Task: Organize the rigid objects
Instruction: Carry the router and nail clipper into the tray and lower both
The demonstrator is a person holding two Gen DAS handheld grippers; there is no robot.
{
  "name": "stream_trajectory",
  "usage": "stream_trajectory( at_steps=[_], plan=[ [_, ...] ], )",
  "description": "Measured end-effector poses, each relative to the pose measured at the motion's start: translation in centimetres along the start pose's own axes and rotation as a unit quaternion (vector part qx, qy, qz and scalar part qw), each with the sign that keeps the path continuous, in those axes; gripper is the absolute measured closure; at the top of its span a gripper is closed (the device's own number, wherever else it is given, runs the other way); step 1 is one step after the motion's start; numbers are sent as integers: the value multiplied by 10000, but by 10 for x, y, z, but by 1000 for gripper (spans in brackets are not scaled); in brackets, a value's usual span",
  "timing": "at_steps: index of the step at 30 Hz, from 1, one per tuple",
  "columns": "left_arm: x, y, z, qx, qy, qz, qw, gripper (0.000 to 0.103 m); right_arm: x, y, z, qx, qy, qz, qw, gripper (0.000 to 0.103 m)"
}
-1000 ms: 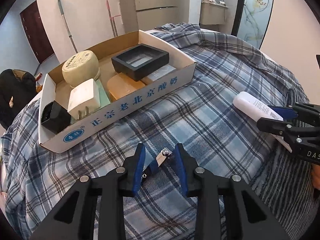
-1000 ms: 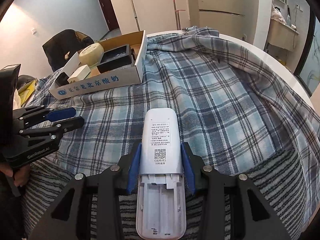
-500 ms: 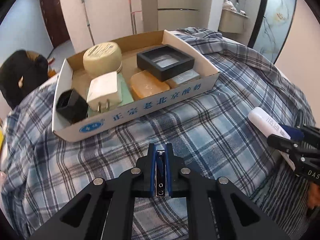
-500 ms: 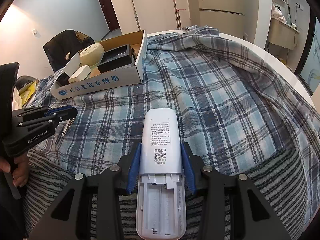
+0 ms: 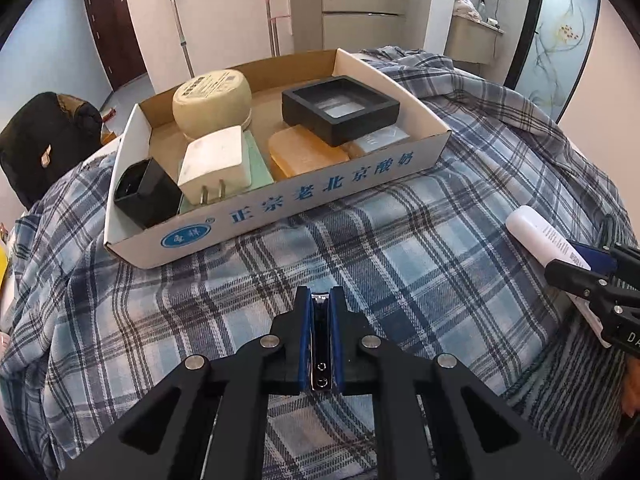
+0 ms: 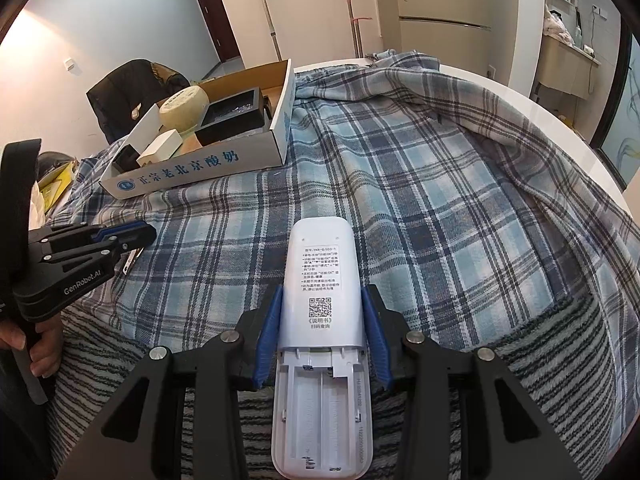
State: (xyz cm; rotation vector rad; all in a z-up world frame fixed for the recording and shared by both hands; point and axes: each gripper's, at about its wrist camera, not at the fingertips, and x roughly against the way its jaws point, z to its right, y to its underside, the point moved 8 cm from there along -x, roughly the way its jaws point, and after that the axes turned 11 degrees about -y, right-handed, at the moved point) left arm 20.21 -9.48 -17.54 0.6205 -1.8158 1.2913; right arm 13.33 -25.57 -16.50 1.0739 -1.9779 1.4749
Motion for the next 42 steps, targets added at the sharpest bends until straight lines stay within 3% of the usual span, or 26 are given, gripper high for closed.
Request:
stream_trajectory(
  at_steps=[7, 12, 19, 26, 30, 35, 42],
  plan=[
    [4, -1, -1, 36, -135, 120, 9998, 93, -1, 0, 0, 2, 1, -6, 10000, 64],
    [33, -8, -8, 285, -233, 432, 9984, 93, -1, 0, 0, -8, 24, -1, 10000, 64],
    [80, -3, -16, 577, -649, 725, 9936, 93, 1, -2, 5, -125, 85, 22, 9999, 64],
    [115, -6, -22, 725, -821, 878, 9901, 93, 28, -13, -3, 23, 4, 189, 9998, 64],
    [127, -20, -33, 866, -960, 935, 9872, 93, 50, -35, -13, 180, -64, 374, 9991, 64],
    [134, -62, -55, 1196, -985, 1041, 9824, 93, 72, -81, -32, 400, -168, 722, 9964, 64],
    [119, -124, -79, 1562, -776, 967, 9799, 93, 64, -159, -57, 335, -382, 991, 9938, 64]
  ],
)
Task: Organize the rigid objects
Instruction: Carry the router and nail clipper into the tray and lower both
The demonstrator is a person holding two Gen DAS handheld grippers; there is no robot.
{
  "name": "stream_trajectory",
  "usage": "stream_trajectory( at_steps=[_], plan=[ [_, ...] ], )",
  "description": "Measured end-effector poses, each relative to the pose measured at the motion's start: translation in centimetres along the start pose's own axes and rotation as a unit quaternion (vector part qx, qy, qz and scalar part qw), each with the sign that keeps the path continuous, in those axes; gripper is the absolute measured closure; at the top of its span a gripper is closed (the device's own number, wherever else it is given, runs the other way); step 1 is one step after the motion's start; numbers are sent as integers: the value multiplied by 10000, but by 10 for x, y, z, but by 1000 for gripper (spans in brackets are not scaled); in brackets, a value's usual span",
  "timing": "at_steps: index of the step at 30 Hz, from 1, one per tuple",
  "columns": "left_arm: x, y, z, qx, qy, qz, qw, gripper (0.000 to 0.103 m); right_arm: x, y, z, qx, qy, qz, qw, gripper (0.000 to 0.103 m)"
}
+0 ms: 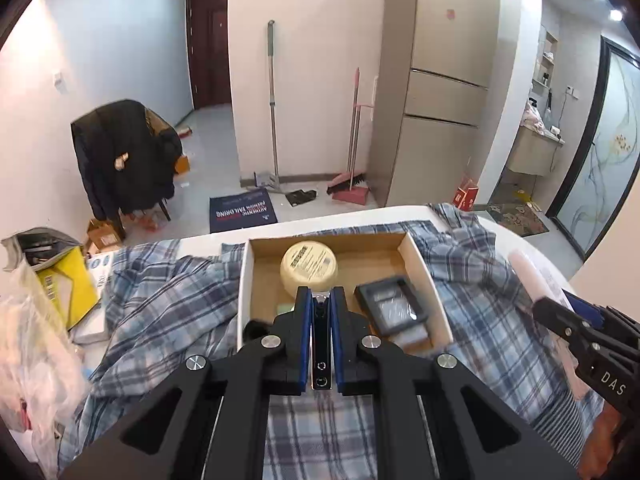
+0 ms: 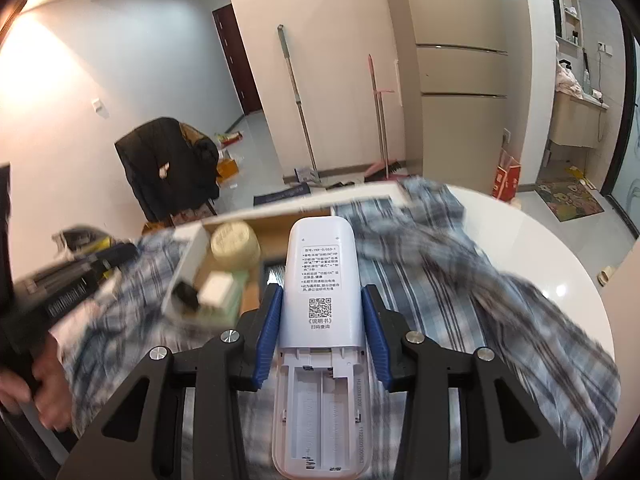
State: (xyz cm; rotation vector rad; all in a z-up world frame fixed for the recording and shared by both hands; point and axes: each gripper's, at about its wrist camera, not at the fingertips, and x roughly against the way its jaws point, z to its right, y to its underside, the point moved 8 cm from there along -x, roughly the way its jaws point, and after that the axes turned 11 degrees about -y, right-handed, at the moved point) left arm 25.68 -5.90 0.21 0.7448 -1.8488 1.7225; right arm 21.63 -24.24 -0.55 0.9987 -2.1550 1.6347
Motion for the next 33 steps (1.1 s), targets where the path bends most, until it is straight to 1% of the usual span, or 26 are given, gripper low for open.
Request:
stream_trajectory(
  at_steps=[3, 6, 9, 11, 14, 16, 20, 26, 28, 31, 32, 33],
  plan=[
    [-31, -9, 3, 57, 181, -264, 9995, 93, -26, -19, -6, -1, -91, -94, 9999, 64],
    [-59, -4, 11, 1, 379, -486, 9981, 93, -62, -25, -10, 16, -199, -243, 9995, 64],
    [-89, 8, 12, 68, 450, -637, 9969, 93, -101, -17, -10, -35, -580, -484, 9971, 64],
    [-109, 18, 12, 104, 434, -770, 9960, 93, -121, -10, -8, -18, -577, -650, 9962, 64],
    [-133, 30, 11, 79, 362, -1015, 9941, 93, -141, -1, -2, 30, -512, -674, 9964, 64],
    [-144, 37, 9, 128, 378, -1175, 9923, 93, -150, 4, 1, 5, -514, -699, 9962, 64],
    [-151, 44, 9, 144, 393, -1301, 9906, 93, -159, 12, 4, -3, -628, -750, 9952, 64],
    [-153, 47, 14, 52, 422, -1337, 9901, 93, -171, 17, 5, 24, -583, -858, 9946, 64],
    [-153, 48, 18, 2, 489, -1354, 9896, 93, -171, 17, 4, 176, -538, -807, 9951, 64],
    [-151, 47, 24, -147, 484, -1306, 9901, 93, -170, 16, 0, 441, -512, -680, 9954, 63],
    [-149, 45, 24, -166, 485, -1259, 9907, 93, -167, 15, -1, 459, -544, -636, 9954, 59],
    [-145, 42, 25, -188, 478, -1167, 9918, 93, -165, 13, -2, 464, -573, -595, 9955, 48]
  ],
)
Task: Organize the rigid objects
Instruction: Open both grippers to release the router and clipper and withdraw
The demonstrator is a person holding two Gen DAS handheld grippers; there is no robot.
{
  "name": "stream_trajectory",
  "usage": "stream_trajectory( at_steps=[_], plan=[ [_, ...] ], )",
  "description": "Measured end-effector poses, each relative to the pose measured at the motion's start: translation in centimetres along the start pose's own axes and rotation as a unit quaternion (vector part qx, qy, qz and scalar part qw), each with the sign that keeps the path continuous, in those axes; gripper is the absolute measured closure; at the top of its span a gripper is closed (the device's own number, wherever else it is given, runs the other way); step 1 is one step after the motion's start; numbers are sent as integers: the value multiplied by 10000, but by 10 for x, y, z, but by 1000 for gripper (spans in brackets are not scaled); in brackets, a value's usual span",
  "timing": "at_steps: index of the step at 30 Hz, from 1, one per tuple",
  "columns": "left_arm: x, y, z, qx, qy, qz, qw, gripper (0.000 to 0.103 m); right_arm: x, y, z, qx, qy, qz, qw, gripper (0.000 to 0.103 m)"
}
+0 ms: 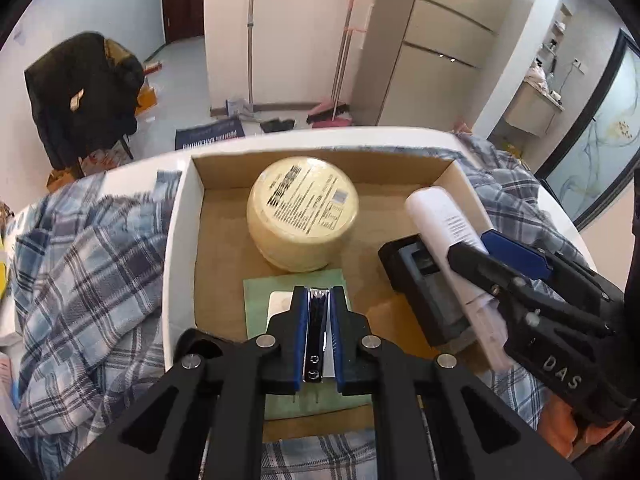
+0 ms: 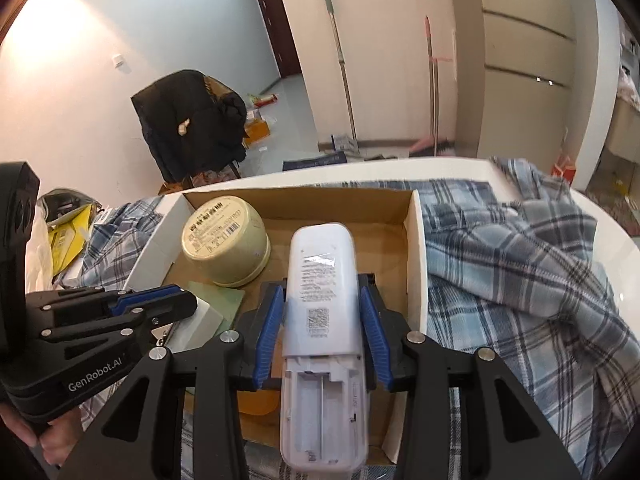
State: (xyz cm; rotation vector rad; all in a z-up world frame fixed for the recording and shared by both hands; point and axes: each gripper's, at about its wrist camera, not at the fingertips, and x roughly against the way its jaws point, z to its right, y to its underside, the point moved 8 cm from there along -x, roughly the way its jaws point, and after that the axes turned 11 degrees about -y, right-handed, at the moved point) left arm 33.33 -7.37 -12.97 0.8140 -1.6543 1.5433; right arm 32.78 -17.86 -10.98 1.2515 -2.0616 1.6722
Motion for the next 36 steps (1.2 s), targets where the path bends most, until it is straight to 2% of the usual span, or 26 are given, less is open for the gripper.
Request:
stream_trajectory(
  at_steps=[3, 4, 5, 6, 7, 8, 10, 16, 19, 20, 21, 25, 27, 28, 30, 32, 34, 36],
  plan=[
    [28, -11, 0, -17, -215, 541, 9983, 91, 22, -9, -2, 53, 161, 319, 9993, 46],
    [44, -15, -1, 19, -306, 763, 9966, 84, 33, -12, -5, 152, 251, 420, 9987, 46],
    [57, -18, -2, 54, -321, 940, 9950, 70, 43, -15, -8, 252, 308, 518, 9979, 46],
    [72, -18, -2, 80, -331, 1150, 9928, 61, 56, -17, -11, 338, 375, 634, 9967, 46],
    [91, -19, -3, 102, -415, 1458, 9884, 43, 68, -18, -14, 405, 435, 751, 9954, 46],
    [106, -19, -4, 104, -535, 1699, 9839, 37, 80, -19, -18, 450, 459, 845, 9944, 46],
    [139, -16, -5, 33, -779, 2166, 9731, 37, 104, -18, -26, 511, 419, 1038, 9924, 46],
    [209, 6, -9, 263, -537, 2872, 9560, 36, 161, -9, -50, 645, 322, 1503, 9860, 46],
    [236, 21, -10, 348, -481, 3236, 9443, 35, 184, -4, -60, 670, 271, 1801, 9810, 36],
    [242, 26, -10, 330, -498, 3334, 9409, 30, 190, -2, -61, 683, 264, 1899, 9791, 31],
    [245, 31, -10, 278, -513, 3401, 9386, 28, 196, 1, -63, 705, 278, 2012, 9766, 27],
    [252, 55, -10, 146, -580, 3603, 9309, 28, 209, 13, -67, 822, 309, 2308, 9690, 23],
    [251, 63, -12, 260, -500, 3655, 9291, 24, 209, 20, -67, 818, 304, 2423, 9663, 18],
    [249, 66, -12, 338, -446, 3677, 9282, 17, 208, 23, -66, 804, 316, 2478, 9650, 17],
    [245, 71, -15, 462, -403, 3733, 9257, 16, 204, 29, -64, 774, 354, 2512, 9642, 10],
    [231, 76, -13, 387, -509, 3620, 9300, 16, 199, 34, -62, 796, 476, 2498, 9638, 8],
    [221, 81, -15, 410, -636, 3625, 9289, 16, 194, 37, -61, 841, 484, 2512, 9631, 7],
    [214, 86, -13, 404, -491, 3678, 9277, 16, 193, 41, -59, 816, 485, 2580, 9615, 4]
  ],
)
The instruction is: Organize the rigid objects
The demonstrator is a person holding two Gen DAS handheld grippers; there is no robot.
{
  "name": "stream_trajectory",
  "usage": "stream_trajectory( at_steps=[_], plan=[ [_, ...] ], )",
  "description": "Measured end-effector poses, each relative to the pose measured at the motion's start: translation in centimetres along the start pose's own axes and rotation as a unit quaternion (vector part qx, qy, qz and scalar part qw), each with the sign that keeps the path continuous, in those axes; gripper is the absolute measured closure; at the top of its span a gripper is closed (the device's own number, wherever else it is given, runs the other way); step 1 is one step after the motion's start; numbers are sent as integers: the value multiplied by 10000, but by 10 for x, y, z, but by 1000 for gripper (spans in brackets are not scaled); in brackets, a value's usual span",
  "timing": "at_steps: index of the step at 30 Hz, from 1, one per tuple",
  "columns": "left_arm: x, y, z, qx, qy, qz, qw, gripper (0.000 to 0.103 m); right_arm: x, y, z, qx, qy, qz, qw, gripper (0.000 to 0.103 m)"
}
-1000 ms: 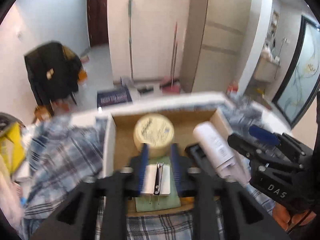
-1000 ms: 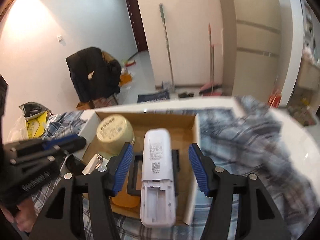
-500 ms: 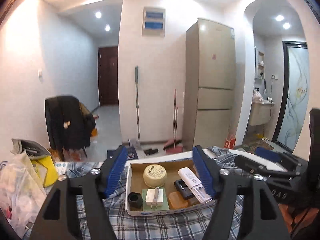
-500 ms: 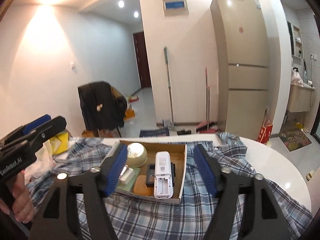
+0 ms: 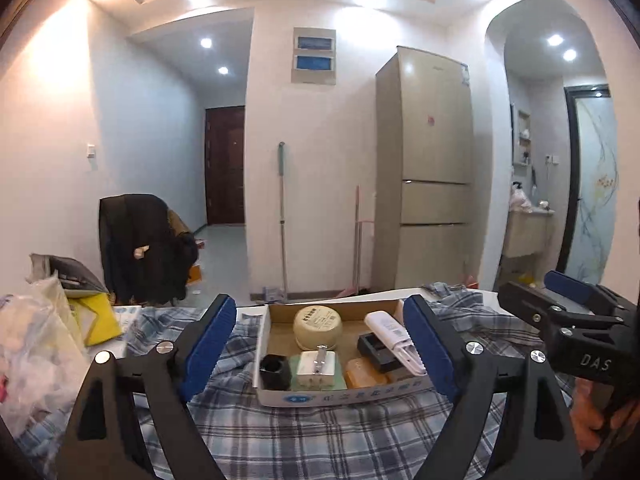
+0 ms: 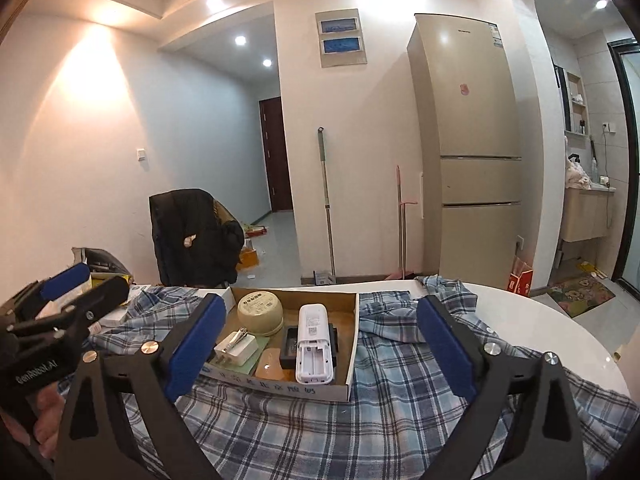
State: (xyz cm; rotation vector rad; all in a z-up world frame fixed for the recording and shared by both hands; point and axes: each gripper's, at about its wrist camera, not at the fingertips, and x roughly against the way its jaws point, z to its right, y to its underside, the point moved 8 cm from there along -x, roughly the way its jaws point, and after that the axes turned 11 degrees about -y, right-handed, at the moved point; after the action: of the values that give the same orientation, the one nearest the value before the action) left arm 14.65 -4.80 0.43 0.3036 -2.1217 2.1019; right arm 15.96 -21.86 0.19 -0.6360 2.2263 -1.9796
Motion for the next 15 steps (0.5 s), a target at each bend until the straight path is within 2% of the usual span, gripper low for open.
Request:
stream_trajectory(
  at_steps=[5, 7, 10, 13, 15],
  plan=[
    [2, 16, -4, 184, 43, 212, 9996, 16, 1, 14, 3, 0, 72, 237, 9997, 1],
    [10, 23, -6, 233, 72, 494, 9985, 15, -4, 23, 5, 56, 205, 188, 9996, 1],
    [10, 29, -4, 143, 9, 465, 9988, 14, -8, 35, 2, 184, 304, 65, 9993, 1],
    [12, 28, -6, 180, -1, 511, 9985, 0, -6, 34, -3, 282, 238, 108, 9993, 1],
    [14, 26, -9, 241, -16, 578, 9980, 0, -2, 33, -5, 322, 215, 189, 9991, 1]
  ],
)
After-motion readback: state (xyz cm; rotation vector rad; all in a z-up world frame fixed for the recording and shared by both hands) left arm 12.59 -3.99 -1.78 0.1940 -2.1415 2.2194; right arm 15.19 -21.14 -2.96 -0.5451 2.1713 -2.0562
